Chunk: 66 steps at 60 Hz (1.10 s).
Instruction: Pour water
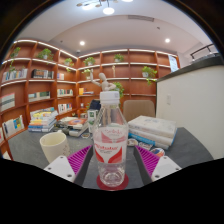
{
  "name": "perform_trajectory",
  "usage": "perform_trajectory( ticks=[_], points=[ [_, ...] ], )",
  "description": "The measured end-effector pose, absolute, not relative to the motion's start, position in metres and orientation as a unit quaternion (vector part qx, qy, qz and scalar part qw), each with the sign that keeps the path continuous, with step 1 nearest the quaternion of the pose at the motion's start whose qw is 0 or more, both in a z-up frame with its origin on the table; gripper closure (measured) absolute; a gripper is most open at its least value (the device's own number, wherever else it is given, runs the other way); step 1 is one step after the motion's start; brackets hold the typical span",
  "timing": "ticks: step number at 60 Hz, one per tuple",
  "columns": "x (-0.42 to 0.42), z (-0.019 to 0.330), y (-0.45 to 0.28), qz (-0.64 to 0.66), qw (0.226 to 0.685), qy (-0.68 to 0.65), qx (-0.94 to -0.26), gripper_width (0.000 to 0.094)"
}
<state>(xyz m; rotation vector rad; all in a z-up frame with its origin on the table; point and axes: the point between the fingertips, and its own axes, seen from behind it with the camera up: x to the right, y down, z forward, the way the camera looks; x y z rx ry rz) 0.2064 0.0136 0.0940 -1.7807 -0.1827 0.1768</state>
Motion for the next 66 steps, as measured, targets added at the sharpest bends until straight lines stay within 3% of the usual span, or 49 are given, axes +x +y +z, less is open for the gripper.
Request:
perform_trajectory(
  ticks=[2,29,66],
  points=[
    [0.210,0.094,0.007,0.075,0.620,-0.073,-0.778,0.0039],
    [0.206,0.107,-0.106,0.000,0.608,-0.023,-0.794,0.0052],
    [0.184,0.141,-0.149,0.012,0.621,-0.020,-0.783,0.0050]
  ],
)
